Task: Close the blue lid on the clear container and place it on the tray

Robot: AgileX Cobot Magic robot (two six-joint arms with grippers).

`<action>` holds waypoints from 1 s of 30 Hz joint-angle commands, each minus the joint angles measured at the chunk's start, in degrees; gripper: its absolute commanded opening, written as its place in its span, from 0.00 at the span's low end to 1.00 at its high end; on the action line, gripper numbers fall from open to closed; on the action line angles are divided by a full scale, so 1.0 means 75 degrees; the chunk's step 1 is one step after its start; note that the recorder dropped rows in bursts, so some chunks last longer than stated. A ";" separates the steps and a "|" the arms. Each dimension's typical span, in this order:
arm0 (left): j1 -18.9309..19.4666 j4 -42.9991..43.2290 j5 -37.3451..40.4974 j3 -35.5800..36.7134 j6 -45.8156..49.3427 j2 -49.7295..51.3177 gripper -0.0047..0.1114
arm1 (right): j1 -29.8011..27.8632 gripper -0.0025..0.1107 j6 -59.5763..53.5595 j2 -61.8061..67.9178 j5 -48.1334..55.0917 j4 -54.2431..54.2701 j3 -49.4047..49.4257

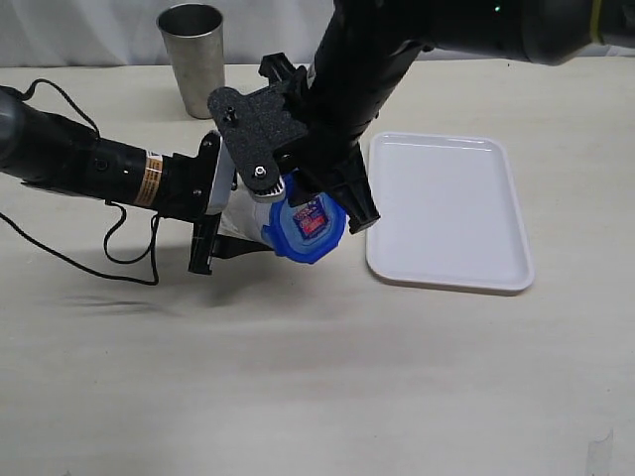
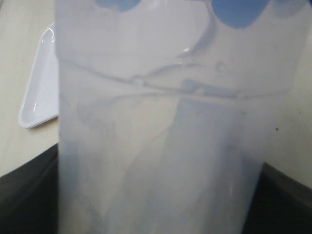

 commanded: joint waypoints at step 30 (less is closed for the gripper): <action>-0.0082 -0.0704 -0.0987 0.0009 -0.0955 -0.0085 0.04 | -0.0189 0.37 0.1827 -0.0583 -0.1013 0.0123 -0.0375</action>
